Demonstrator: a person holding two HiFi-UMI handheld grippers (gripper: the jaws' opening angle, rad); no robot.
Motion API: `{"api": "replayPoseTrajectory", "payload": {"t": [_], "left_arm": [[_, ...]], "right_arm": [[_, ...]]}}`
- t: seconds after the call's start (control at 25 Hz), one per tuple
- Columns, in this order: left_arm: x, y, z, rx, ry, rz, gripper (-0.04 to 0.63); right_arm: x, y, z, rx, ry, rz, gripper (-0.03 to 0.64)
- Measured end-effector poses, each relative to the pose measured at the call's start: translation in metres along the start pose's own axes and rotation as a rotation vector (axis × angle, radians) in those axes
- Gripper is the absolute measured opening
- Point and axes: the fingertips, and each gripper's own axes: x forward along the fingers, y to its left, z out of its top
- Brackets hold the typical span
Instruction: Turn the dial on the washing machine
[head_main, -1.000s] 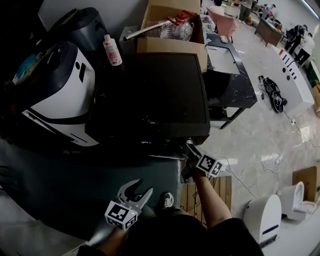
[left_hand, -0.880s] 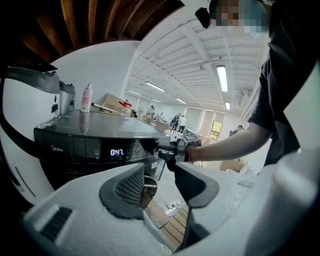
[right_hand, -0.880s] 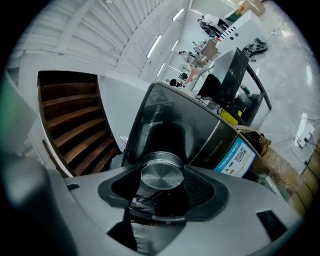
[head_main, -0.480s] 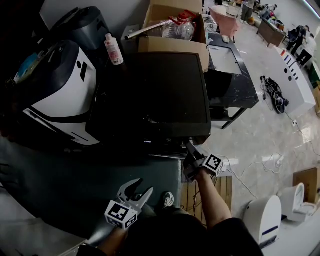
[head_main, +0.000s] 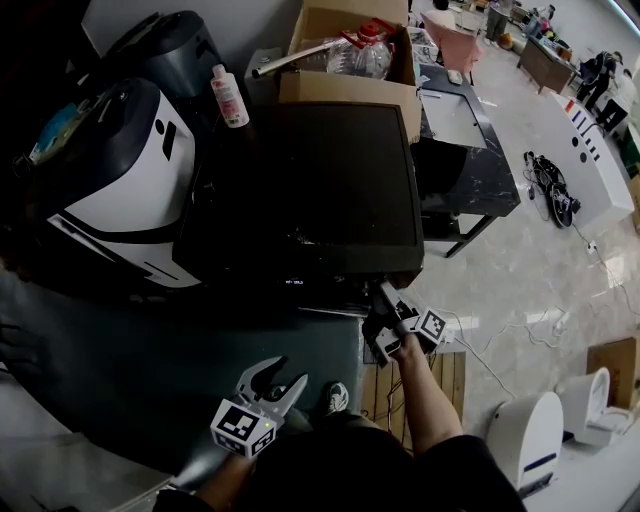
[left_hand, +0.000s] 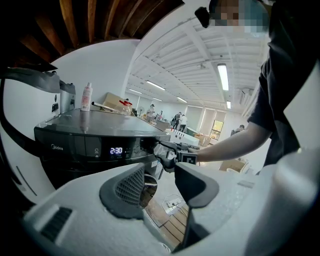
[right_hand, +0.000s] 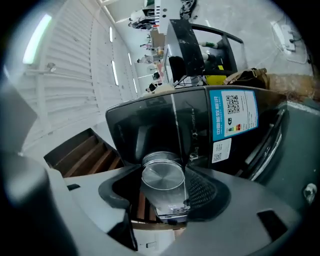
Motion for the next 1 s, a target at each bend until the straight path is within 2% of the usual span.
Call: {"api": "replayPoseTrajectory", "payload": {"t": [0.08,0.16,0.24,0.32,0.4,0.56,0.8,1.0], "left_arm": [[0.000,0.000,0.000,0.000,0.000,-0.001,0.190],[0.001,0.000,0.001,0.000,0.000,-0.002,0.190],[0.001,0.000,0.002,0.001,-0.001,-0.003,0.190],[0.002,-0.002,0.002,0.001,-0.001,-0.006,0.190],[0.003,-0.003,0.002,-0.005,-0.006,-0.005,0.190],[0.006,-0.004,-0.001,-0.004,-0.007,-0.015,0.190],[0.006,-0.005,0.000,-0.009,-0.014,-0.018,0.190],[0.002,-0.004,-0.003,-0.014,-0.008,-0.010,0.190]], "right_arm": [[0.000,-0.001,0.000,0.043,-0.005,0.022,0.259],[-0.001,-0.001,0.002,0.029,-0.016,0.021,0.259],[-0.002,0.002,0.005,-0.010,-0.033,0.006,0.291],[-0.005,0.005,0.008,-0.067,-0.029,-0.014,0.354],[-0.009,0.007,0.009,-0.159,-0.008,-0.055,0.369],[-0.015,0.013,0.000,-0.436,0.034,-0.194,0.390],[-0.015,0.028,-0.008,-1.004,0.035,-0.380,0.390],[-0.012,0.037,-0.017,-1.412,0.060,-0.516,0.388]]}}
